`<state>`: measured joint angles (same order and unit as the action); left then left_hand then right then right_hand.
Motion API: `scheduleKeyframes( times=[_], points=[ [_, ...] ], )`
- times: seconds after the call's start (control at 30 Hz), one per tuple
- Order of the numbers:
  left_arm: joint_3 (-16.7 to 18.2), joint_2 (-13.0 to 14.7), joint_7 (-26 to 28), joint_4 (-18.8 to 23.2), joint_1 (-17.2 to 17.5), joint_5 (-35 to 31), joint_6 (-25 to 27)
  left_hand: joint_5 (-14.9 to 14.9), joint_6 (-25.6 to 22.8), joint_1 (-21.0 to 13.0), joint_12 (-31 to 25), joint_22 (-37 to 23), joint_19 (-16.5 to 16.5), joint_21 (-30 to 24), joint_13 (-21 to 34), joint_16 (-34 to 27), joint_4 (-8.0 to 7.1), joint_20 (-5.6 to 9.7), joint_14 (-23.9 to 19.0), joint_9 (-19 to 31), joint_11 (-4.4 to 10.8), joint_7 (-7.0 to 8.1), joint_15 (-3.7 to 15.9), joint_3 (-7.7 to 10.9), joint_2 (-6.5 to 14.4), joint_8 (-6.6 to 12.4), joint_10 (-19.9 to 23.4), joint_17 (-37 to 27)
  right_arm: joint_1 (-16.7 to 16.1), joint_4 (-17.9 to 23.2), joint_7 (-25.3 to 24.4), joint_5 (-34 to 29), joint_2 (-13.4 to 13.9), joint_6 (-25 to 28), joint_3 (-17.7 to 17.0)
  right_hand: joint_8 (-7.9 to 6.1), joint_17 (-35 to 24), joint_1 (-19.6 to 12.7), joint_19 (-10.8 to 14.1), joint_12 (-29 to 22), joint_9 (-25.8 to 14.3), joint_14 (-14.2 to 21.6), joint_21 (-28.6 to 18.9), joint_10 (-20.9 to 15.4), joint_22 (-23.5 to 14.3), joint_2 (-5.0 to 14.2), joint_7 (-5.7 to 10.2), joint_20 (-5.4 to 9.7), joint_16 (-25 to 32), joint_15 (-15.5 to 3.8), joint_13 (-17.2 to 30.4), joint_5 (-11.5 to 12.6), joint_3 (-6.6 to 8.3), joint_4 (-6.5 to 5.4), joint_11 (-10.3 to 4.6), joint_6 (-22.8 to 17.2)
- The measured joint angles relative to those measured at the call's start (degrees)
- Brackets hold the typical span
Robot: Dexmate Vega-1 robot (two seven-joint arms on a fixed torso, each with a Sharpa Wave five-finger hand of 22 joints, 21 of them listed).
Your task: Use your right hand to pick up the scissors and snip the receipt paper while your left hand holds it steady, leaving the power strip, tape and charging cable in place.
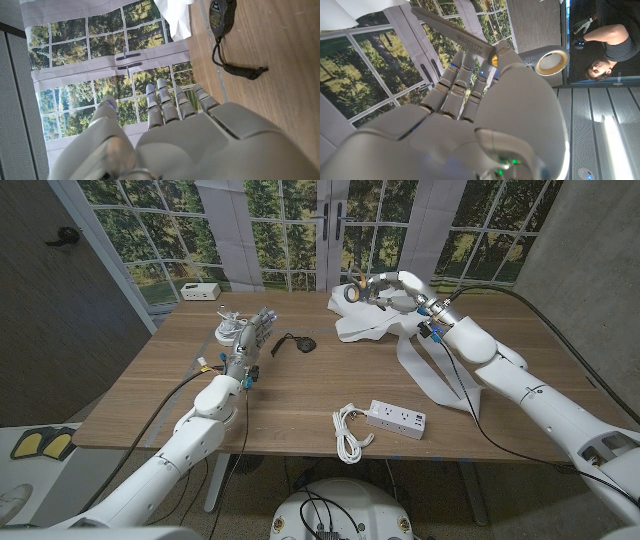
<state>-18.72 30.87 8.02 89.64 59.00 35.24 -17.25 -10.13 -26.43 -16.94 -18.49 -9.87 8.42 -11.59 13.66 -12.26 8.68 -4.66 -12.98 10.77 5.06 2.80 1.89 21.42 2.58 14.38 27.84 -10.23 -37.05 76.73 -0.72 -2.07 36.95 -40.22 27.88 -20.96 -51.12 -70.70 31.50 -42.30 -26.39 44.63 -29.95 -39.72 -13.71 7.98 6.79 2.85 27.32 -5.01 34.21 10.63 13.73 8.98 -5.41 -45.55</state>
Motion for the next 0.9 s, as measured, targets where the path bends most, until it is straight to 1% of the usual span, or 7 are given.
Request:
scheduleKeyframes(
  times=[0.07, 0.2, 0.37, 0.4, 0.5, 0.8, 0.9],
  points=[
    [0.2, 0.0, 1.5, 0.8, 0.3, -1.0, -0.8, 0.0, -2.9, 0.0, -1.4, -0.3, 3.3, -1.1, 0.5, -1.6, -0.06, 0.33, -4.6, 0.1, -0.15, 0.05, 0.35, 0.06, 0.0, 0.26, 4.7, -0.5, 0.0, -0.4, -0.3, -0.3, -0.1, -0.4, -0.2, 0.0, -0.2, 0.0, 0.0, 0.0, 0.1, 0.0, 0.0, 0.0, 0.0, 0.0, 0.0, 0.0, 0.0, 0.0, 0.0, 0.0, 0.0, 0.0, 0.0, 0.0],
    [0.7, 0.4, 3.0, 3.1, 1.1, -1.9, -0.7, 0.0, -5.1, -0.3, -2.1, -1.0, 7.5, -2.6, 0.9, -3.2, -0.06, 1.19, -9.7, 0.1, -1.4, -0.36, 0.57, 0.06, -0.3, 0.26, 7.3, -1.1, 0.1, -0.7, -1.1, -1.4, -0.2, -1.2, -0.4, 0.01, -0.5, 0.0, 0.0, 0.0, 0.1, 0.2, -0.4, 0.0, 0.0, 0.0, 0.0, 0.0, -0.3, 0.21, 0.0, -0.1, 0.18, 0.18, -0.01, 0.0],
    [1.1, 1.0, 4.6, 5.3, 1.9, -2.7, 0.5, 0.0, -5.2, -0.4, -1.8, -1.2, 7.6, -2.6, 1.1, -3.0, 0.17, 0.98, -9.8, 0.1, -2.43, -0.45, 0.62, 0.29, -1.1, 0.12, 6.5, -1.3, 0.4, -1.2, -1.9, -2.4, -0.3, -2.0, -0.6, 0.13, -0.6, 0.0, -0.3, 0.0, 0.2, 0.2, -0.6, 0.0, 0.0, 0.0, 0.01, 0.15, -0.3, 0.2, 0.0, -0.3, 0.24, 0.24, -0.01, 0.0],
    [1.2, 1.1, 4.8, 5.8, 2.1, -2.7, 0.7, 0.0, -5.2, -0.4, -1.8, -1.2, 7.7, -2.6, 1.1, -3.0, 0.17, 0.97, -9.6, 0.1, -2.54, -0.45, 0.51, 0.29, -1.1, -0.02, 6.4, -1.4, 0.4, -1.3, -2.1, -2.6, -0.3, -2.2, -0.6, 0.23, -0.7, 0.0, -0.4, 0.0, 0.3, 0.3, -0.8, 0.0, 0.0, 0.0, 1.12, 0.02, -0.7, 0.09, 0.0, -0.4, 0.24, 0.24, -0.02, -1.1],
    [1.5, 1.4, 5.0, 6.9, 2.4, -2.6, 1.2, 0.0, -4.9, -0.1, -1.8, -1.2, 8.2, -2.8, 1.4, -3.2, 0.17, 0.4, -11.0, 0.1, -2.73, -0.71, 0.55, 0.29, -1.4, -0.02, 6.4, -1.4, 0.5, -1.4, -2.4, -3.1, -0.4, -2.6, -0.7, 0.39, -0.8, 0.0, -0.4, -0.3, 0.3, 0.4, -0.9, 0.0, 0.0, 0.0, 1.13, 0.01, -0.7, -0.01, 0.0, -0.4, 0.24, 0.24, -0.02, -1.1],
    [2.0, 2.6, 5.8, 10.5, 3.1, -2.3, 3.7, 0.0, -6.0, 0.6, -3.7, -1.2, 8.2, -2.8, 1.9, -3.7, -0.08, -0.17, -13.4, 0.1, -1.62, -0.86, 0.77, 0.04, -2.1, -0.21, 12.9, -1.9, 1.2, -2.9, -2.8, -3.8, -0.7, -4.5, -0.7, 0.45, -1.3, 0.0, -1.1, -0.3, 0.3, 0.4, -1.3, 0.0, 0.1, 0.0, 1.13, 0.13, -1.5, -0.02, 0.0, -0.2, 0.24, 0.23, -0.03, -1.1],
    [2.2, 3.2, 6.5, 11.8, 3.3, -2.8, 4.8, 0.0, -5.8, 1.4, -5.0, -1.2, 10.8, -3.6, 2.6, -4.8, -0.39, -0.04, -15.8, 0.0, -1.76, -1.1, 0.82, -0.28, -2.9, -0.76, 15.8, -2.3, 1.3, -3.2, -3.1, -4.2, -0.8, -5.0, -0.7, 0.5, -1.6, 0.0, -1.2, -0.3, 0.5, 0.4, -1.7, 0.0, 0.1, -0.01, 1.13, 0.21, -1.6, -0.02, 0.0, -0.2, 0.24, 0.23, -0.03, -1.1]
  ],
)
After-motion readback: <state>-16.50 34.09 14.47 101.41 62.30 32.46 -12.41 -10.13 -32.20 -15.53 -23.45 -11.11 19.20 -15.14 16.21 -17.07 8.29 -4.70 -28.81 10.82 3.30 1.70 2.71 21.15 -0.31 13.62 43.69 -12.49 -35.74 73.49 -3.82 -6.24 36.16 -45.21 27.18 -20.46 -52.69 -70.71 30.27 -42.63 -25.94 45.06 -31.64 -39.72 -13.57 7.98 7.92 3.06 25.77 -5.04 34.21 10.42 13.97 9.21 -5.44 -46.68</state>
